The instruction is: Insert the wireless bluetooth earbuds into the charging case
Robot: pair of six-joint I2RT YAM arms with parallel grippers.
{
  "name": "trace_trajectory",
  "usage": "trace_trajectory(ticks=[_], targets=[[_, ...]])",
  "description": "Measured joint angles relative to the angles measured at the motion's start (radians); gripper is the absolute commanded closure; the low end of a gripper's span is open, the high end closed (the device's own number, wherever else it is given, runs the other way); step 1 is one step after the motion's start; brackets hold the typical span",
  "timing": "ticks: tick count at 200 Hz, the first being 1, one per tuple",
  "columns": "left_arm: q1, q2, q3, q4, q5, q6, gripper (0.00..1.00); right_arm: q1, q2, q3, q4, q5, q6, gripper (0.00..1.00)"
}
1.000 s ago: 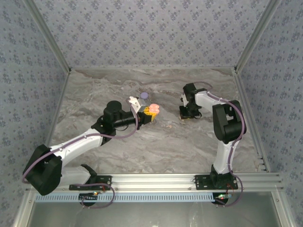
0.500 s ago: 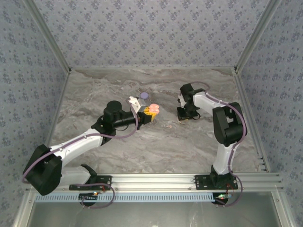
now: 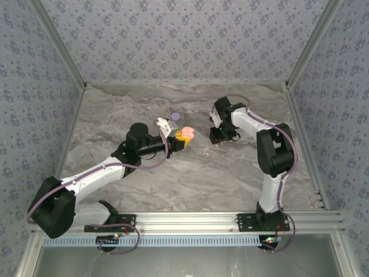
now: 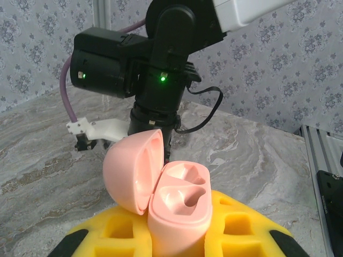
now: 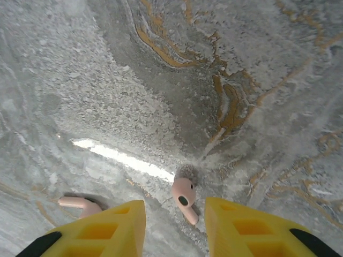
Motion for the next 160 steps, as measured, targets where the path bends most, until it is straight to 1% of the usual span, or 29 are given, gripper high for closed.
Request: trace_trajectory(ticks=[47,97,160], targets=[[0.000,0.000,0.000,-0.006,0.000,0.000,0.90,0.008,0.058,0.023,-0.034,0.002,-0.020,0.64],[0.000,0.000,0.000,-0.018,0.000,0.000,0.90,0.013,0.074,0.025,-0.043,0.005,-0.022,0.66],[0.000,0.000,0.000,-0.018,0.000,0.000,0.90,0.014,0.092,0.035,-0.046,0.011,-0.018,0.71]])
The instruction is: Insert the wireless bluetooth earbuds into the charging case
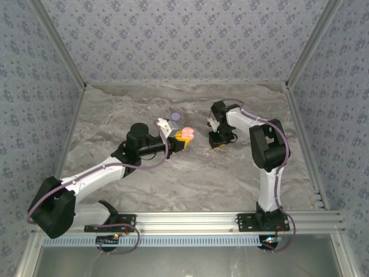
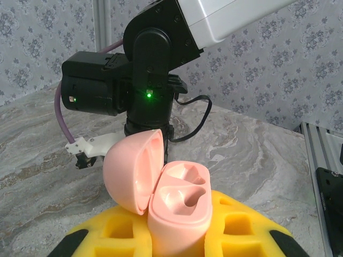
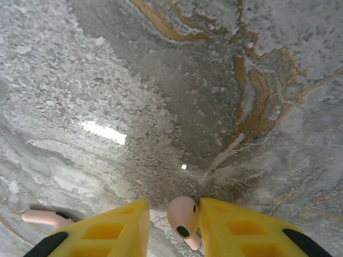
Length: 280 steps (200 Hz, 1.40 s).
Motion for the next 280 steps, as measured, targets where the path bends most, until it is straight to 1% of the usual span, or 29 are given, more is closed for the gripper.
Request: trace_trajectory(ticks=[58,86,126,184,226,280], targets=[[0.000,0.000,0.000,0.000,0.000,0.000,0.90,-0.007,0.007,0.007,-0.006,0.008,0.029,0.79],[0.000,0.000,0.000,-0.001,0.000,0.000,0.90,-0.020,0.008,0.008,-0.005,-0.009,0.061,0.83],[0.000,0.000,0.000,-0.001,-0.002,0.000,0.90,-0.060,0.003,-0.012,0.019,-0.088,0.138,0.84],[0.000,0.002,-0.008,0.004,-0.024,-0.005,0.90,-0.101,-0.045,-0.098,0.118,-0.177,0.219,0.84],[0.000,0.026,-0.026,0.015,-0.067,-0.028,0.90,-0.117,-0.073,-0.148,0.177,-0.215,0.253,0.86],[0.000,0.083,-0.050,0.090,-0.130,-0.078,0.90,-0.146,-0.119,-0.228,0.330,-0.266,0.287,0.85]])
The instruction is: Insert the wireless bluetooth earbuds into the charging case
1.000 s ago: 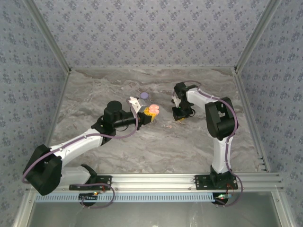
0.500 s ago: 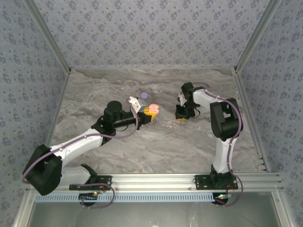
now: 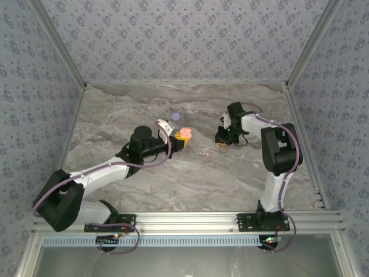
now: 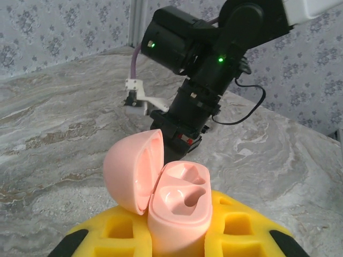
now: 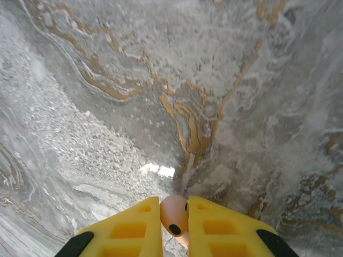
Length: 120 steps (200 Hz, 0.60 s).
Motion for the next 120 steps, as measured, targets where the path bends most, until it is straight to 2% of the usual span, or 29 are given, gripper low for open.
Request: trace_trajectory(ticks=[65,120], targets=[[-0.004,0.084,-0.019,0.089,-0.072,-0.053,0.90,-0.003,-0.097,-0.072,0.111,-0.071,0.011,0.85],[-0.006,0.092,-0.024,0.112,-0.101,-0.069,0.91,-0.023,-0.134,-0.129,0.180,-0.131,0.048,0.85]])
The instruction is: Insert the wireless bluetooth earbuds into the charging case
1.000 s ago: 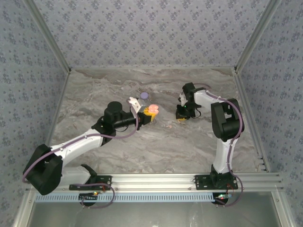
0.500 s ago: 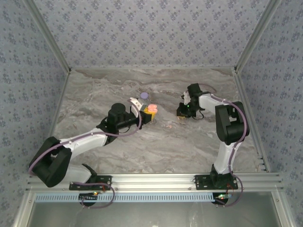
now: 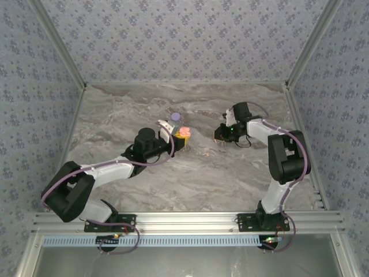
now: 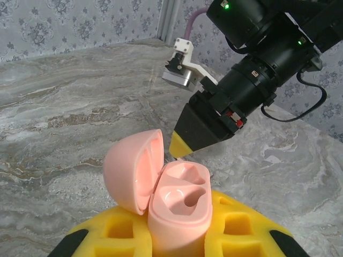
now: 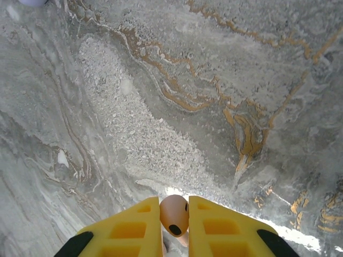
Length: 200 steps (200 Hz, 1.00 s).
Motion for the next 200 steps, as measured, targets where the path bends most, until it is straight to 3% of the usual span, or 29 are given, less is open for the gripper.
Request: trace_trajectory(ticks=[111,200], targets=[[-0.017,0.039,-0.026,0.173,-0.055,-0.068,0.91,0.054,-0.319,-0.070,0.218,-0.165,0.089,0.84],[-0.021,0.045,-0.026,0.248,-0.064,-0.095,0.91,0.176,-0.381,-0.043,0.270,-0.229,0.107,0.83]])
